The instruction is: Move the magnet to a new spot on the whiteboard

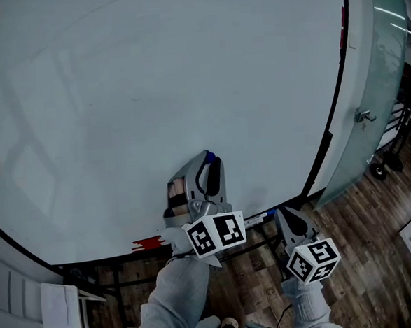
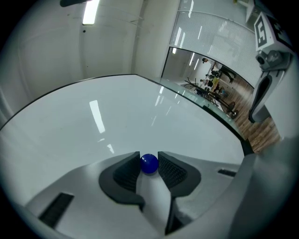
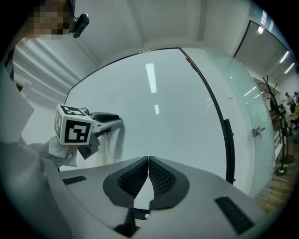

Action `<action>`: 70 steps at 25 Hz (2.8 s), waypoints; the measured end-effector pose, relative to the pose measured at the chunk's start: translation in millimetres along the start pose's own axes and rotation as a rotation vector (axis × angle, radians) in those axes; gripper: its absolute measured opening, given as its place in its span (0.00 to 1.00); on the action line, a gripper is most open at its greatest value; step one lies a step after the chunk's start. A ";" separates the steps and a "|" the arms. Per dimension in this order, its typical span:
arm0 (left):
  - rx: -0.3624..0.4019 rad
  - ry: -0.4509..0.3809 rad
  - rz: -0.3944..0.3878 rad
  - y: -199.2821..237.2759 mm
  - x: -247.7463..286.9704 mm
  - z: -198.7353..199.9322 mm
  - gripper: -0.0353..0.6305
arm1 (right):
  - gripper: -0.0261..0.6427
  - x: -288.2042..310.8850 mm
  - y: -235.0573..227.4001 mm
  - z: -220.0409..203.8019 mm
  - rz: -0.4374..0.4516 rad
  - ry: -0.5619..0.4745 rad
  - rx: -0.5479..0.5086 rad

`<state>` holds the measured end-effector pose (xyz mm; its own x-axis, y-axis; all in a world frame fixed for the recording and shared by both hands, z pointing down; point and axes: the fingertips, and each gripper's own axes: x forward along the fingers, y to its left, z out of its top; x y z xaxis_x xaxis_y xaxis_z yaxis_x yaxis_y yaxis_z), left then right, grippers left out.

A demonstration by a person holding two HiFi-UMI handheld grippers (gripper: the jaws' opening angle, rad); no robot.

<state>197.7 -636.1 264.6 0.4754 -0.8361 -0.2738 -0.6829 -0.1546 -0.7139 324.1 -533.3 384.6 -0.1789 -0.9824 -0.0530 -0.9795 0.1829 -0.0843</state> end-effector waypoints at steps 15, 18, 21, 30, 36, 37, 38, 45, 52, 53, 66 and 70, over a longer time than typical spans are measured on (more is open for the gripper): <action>-0.037 -0.020 -0.049 -3.9 -32.1 -4.2 0.24 | 0.08 -5.2 22.1 -10.5 0.022 0.027 -0.001; -0.053 -0.015 -0.065 -7.2 -37.7 -8.3 0.24 | 0.08 -9.8 23.6 -13.1 0.017 0.033 0.002; -0.064 -0.007 -0.077 -9.7 -43.5 -13.1 0.24 | 0.08 -13.1 24.2 -15.8 0.012 0.037 0.008; -0.123 0.050 -0.120 -14.9 -71.3 -42.5 0.24 | 0.08 -14.0 39.8 -29.3 0.033 0.060 0.025; -0.167 0.116 -0.121 -10.3 -93.9 -71.1 0.24 | 0.08 -11.2 54.3 -41.4 0.062 0.089 0.031; -0.178 0.127 -0.120 -8.4 -97.5 -75.9 0.24 | 0.08 -9.8 57.4 -42.6 0.068 0.092 0.031; -0.188 0.138 -0.118 -6.2 -101.4 -80.5 0.24 | 0.08 -8.4 60.7 -43.7 0.075 0.094 0.031; -0.240 0.216 -0.082 11.1 -131.1 -118.3 0.24 | 0.08 8.3 91.5 -53.0 0.142 0.114 0.036; -0.289 0.290 -0.038 24.7 -163.8 -150.2 0.24 | 0.08 20.3 125.3 -64.6 0.222 0.139 0.045; -0.296 0.300 -0.032 26.3 -168.9 -154.2 0.24 | 0.08 21.4 130.3 -65.8 0.234 0.143 0.044; -0.399 0.389 0.052 66.9 -226.4 -205.0 0.24 | 0.08 45.4 199.7 -73.5 0.349 0.161 0.016; -0.400 0.401 0.078 88.5 -236.4 -217.1 0.24 | 0.08 55.1 222.9 -68.1 0.379 0.150 0.006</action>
<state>-95.6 -566.5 406.0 0.2211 -0.9752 0.0061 -0.9015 -0.2068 -0.3802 89.6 -549.2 430.7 -0.5390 -0.8398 0.0647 -0.8412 0.5327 -0.0929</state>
